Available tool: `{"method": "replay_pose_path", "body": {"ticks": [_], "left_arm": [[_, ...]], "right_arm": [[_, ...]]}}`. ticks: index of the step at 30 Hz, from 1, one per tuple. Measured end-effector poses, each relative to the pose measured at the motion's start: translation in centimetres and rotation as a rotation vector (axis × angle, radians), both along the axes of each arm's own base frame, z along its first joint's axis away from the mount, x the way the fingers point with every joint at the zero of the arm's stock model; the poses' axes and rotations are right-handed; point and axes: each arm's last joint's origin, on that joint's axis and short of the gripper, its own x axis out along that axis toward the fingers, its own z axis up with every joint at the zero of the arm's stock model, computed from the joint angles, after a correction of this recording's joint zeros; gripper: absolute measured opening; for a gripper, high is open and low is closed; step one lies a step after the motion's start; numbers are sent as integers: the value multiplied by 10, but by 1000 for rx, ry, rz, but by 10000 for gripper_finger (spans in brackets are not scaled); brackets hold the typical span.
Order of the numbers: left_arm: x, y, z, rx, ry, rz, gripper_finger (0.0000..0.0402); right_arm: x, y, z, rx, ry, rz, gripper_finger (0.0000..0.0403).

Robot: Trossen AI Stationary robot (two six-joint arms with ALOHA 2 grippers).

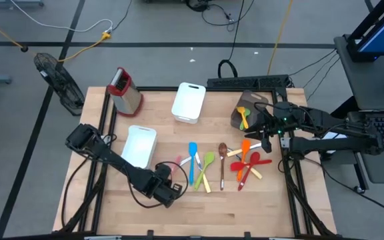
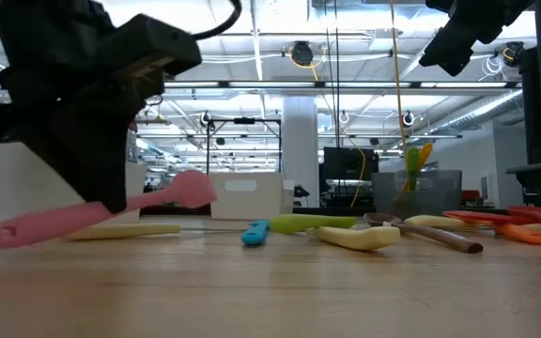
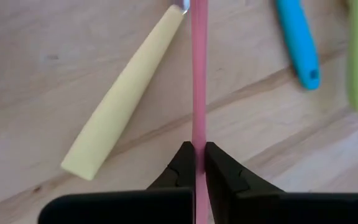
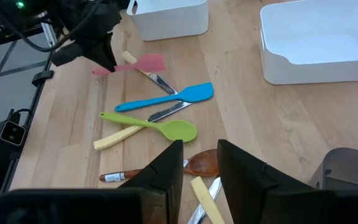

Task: Pick & Place Kitchen Items
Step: Put the pink spatula into the black bin

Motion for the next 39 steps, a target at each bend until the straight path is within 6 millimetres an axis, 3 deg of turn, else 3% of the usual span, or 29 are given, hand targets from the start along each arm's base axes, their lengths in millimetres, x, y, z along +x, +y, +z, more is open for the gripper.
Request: {"method": "replay_pose_path", "body": {"ticks": [8,14,22,28,34,39], "left_arm": [[14,-1,19,92,-82,-85,6],[36,9,47,245,-167,-193,6],[80,49,109,393,-255,-415,6],[87,90,167,399,-369,-522,6],[80,121,211,372,-588,-600,4],[76,136,225,346,-663,-616,7]], "right_arm": [[0,0,0,0,0,0,91],[3,-1,0,-3,-15,0,91],[20,-4,-31,-31,-160,3,91],[21,-5,-48,-86,-186,26,91],[28,-3,-58,-150,-454,65,91],[22,-2,-65,-201,-745,52,96]]}}
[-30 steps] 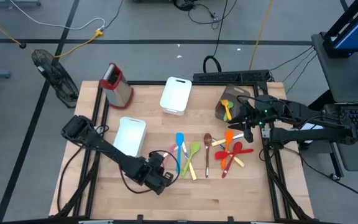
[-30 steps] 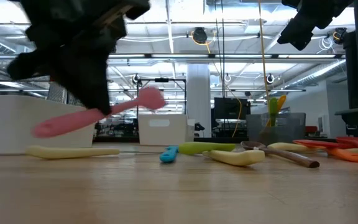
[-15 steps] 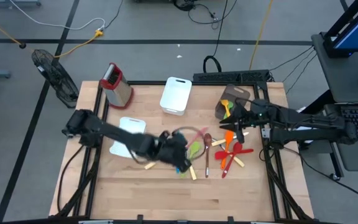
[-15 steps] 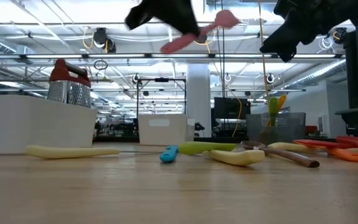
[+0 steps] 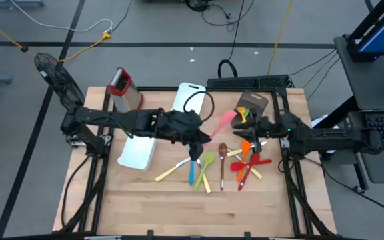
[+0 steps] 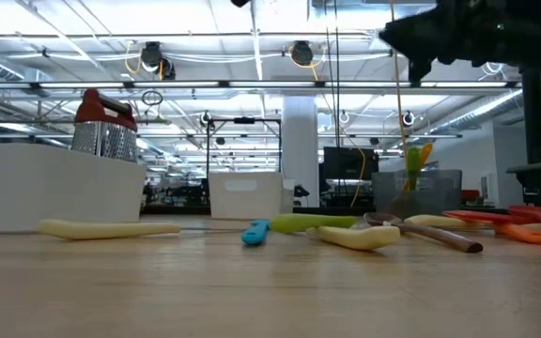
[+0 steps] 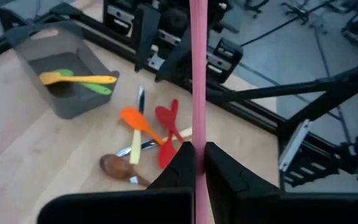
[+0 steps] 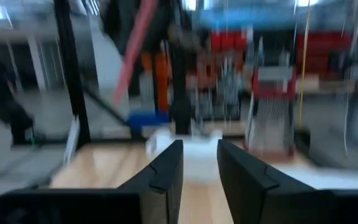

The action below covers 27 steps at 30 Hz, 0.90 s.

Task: Pick & Place Kitchen Items
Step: Put the pink spatula into the black bin

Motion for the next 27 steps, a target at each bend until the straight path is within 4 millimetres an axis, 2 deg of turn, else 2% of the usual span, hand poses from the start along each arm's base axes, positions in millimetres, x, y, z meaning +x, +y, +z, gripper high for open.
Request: {"method": "replay_pose_path", "body": {"ticks": [4,7,12,15,19,27], "left_arm": [[1,5,3,-18,-27,-29,5],[3,7,3,-23,-41,-47,10],[9,7,5,-7,-97,-58,4],[13,6,3,-8,-106,-60,9],[22,4,-7,1,-95,-75,4],[31,3,-19,17,-74,-76,5]], "right_arm": [[-11,2,-5,-25,-188,5,125],[-13,6,-8,-32,-236,23,163],[-4,13,-5,-52,-223,69,234],[7,16,2,-67,-219,60,262],[25,20,12,-79,-214,12,278],[55,26,23,-76,-187,27,272]]}}
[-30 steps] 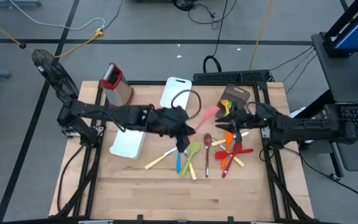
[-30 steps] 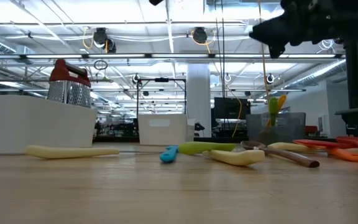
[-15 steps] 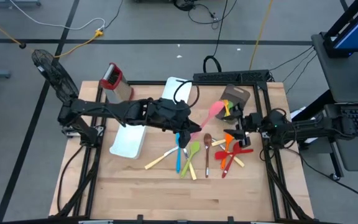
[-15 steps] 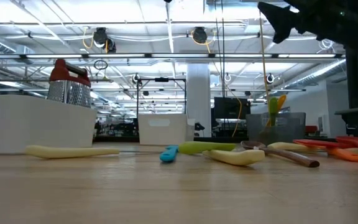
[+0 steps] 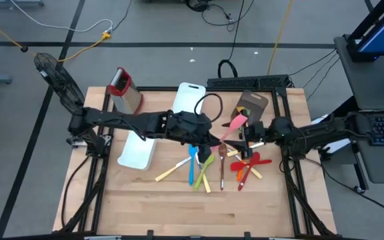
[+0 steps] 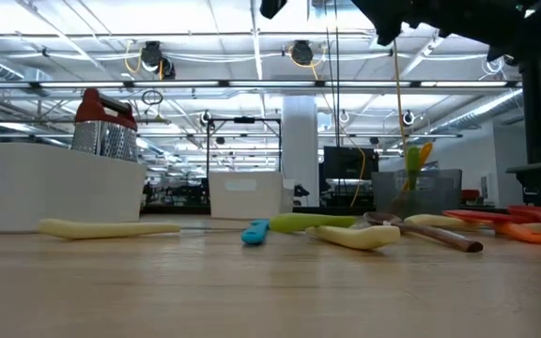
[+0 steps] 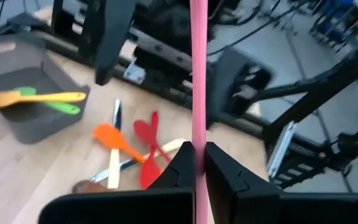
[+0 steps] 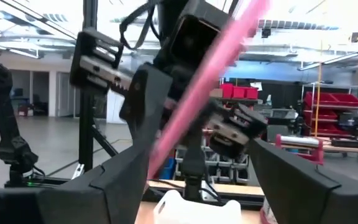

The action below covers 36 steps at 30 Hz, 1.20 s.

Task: Pick & Place Kitchen Items
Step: Put the pink spatula into the black bin

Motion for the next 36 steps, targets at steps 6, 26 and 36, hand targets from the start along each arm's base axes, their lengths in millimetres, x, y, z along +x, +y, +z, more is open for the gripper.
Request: {"method": "replay_pose_path", "body": {"ticks": [6,26,36], "left_arm": [[3,-1,-5,4,8,1,10],[3,-4,-5,23,12,3,18],[0,-2,-9,139,68,3,20]], "right_arm": [[12,0,7,3,-6,1,270],[16,1,7,40,16,2,36],[16,-3,3,110,89,-104,7]]}}
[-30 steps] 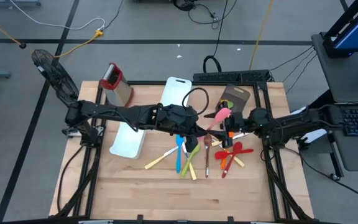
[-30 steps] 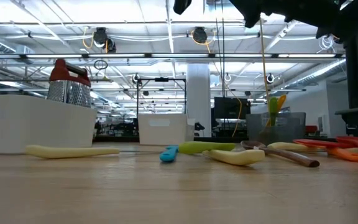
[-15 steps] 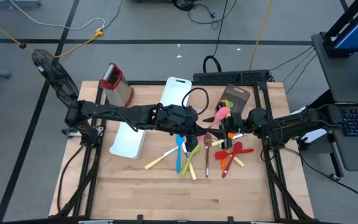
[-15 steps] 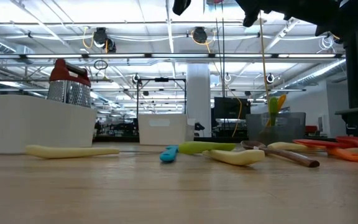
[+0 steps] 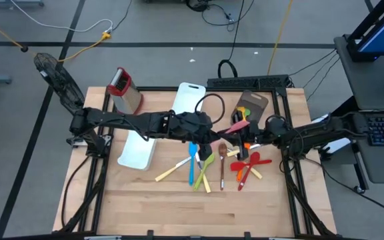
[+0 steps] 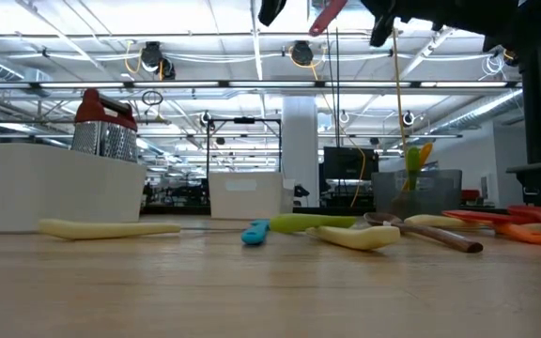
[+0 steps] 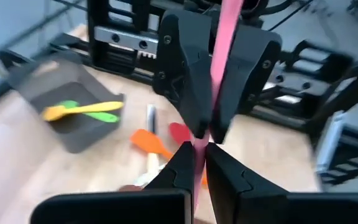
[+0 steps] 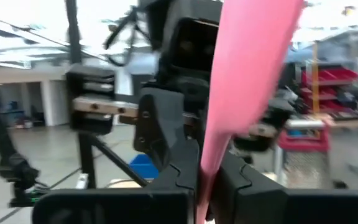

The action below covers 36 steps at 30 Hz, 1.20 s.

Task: Pick & Place Kitchen Items
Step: Put the pink spatula into the black bin

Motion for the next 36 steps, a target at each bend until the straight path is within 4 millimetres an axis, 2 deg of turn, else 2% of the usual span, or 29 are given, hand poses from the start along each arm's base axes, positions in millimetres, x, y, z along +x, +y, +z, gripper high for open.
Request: {"method": "replay_pose_path", "body": {"ticks": [6,8,11,16,21,26,30,36], "left_arm": [[-14,10,-6,126,151,60,20],[-14,12,-2,136,140,78,20],[-19,22,-6,155,202,116,20],[-29,29,-2,194,241,145,21],[-35,37,-10,348,367,189,21],[-38,36,-19,374,429,182,21],[-39,36,-25,379,446,183,21],[-41,31,-39,371,483,173,21]], "right_arm": [[-8,-7,-3,41,92,-203,5],[-12,-10,-3,53,127,-289,5],[-19,-11,-2,57,165,-350,5],[-33,-18,2,127,188,-441,5],[-51,-37,-1,313,217,-524,5],[-67,-63,-2,523,190,-571,5],[-76,-86,-5,736,153,-505,5],[-86,-119,-20,1023,186,-416,5]]}}
